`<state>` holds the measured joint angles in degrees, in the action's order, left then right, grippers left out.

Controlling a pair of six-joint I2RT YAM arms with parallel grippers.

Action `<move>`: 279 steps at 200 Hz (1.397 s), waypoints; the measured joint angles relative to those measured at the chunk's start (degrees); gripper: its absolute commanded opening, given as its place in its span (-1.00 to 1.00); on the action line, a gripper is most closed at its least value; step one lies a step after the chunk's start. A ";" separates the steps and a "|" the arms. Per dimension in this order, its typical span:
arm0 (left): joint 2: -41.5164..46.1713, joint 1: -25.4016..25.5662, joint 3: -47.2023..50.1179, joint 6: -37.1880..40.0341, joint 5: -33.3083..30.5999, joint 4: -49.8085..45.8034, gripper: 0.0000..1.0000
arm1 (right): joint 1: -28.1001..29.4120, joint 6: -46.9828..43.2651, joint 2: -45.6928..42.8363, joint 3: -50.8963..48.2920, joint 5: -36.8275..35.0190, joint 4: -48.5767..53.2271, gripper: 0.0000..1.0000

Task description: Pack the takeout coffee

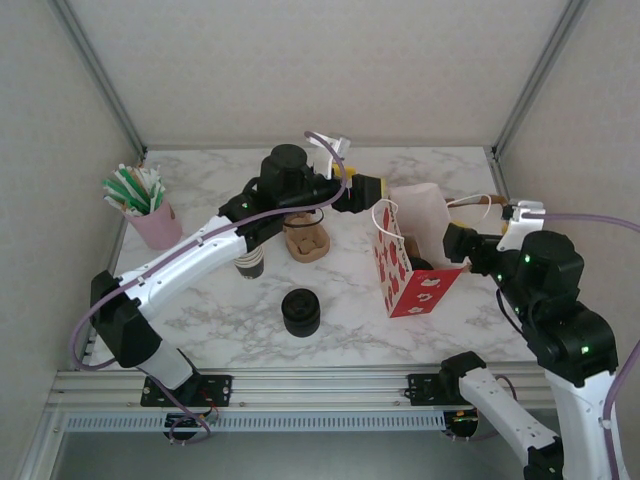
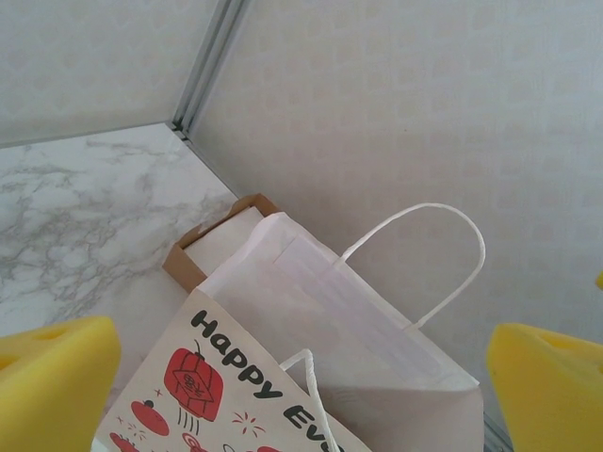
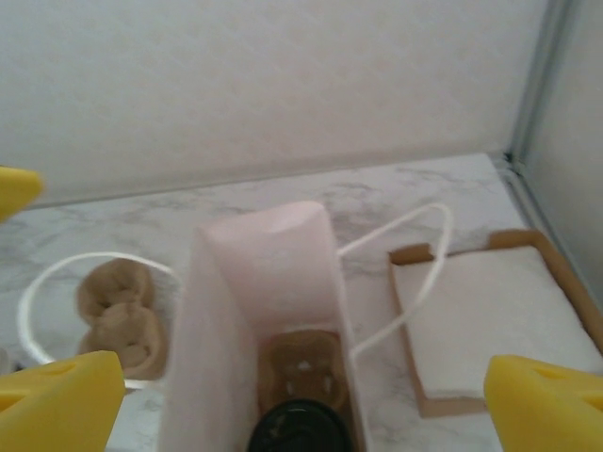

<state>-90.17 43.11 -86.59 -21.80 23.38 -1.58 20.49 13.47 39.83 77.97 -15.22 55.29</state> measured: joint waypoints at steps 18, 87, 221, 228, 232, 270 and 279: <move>0.11 0.00 0.15 0.00 -0.04 0.07 0.99 | 0.00 1.84 1.99 1.64 -4.57 3.28 0.85; 7.37 0.00 9.79 -0.50 -2.49 2.99 0.99 | -0.24 9.81 8.57 9.81 -18.53 15.56 0.28; 11.67 0.00 19.76 -3.93 -6.08 3.06 0.65 | -35.41 14.47 8.46 -15.50 8.85 9.14 0.08; 11.61 0.00 19.87 -4.11 -6.08 3.10 0.61 | -37.51 14.40 8.59 -16.98 11.50 8.20 0.09; 11.52 0.00 19.98 -4.42 -6.08 3.13 0.59 | -38.64 14.40 8.66 -17.90 13.18 7.45 0.09; 9.31 0.00 20.17 -5.46 -6.01 3.50 0.49 | -44.11 14.47 11.15 -24.76 25.40 0.81 0.11; 8.57 0.00 20.17 -5.64 -5.99 3.50 0.48 | -44.24 14.56 12.09 -25.81 27.36 -0.76 0.12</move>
<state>-81.60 43.11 -66.41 -27.44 17.39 1.91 -23.75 28.03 51.92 52.16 12.14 54.52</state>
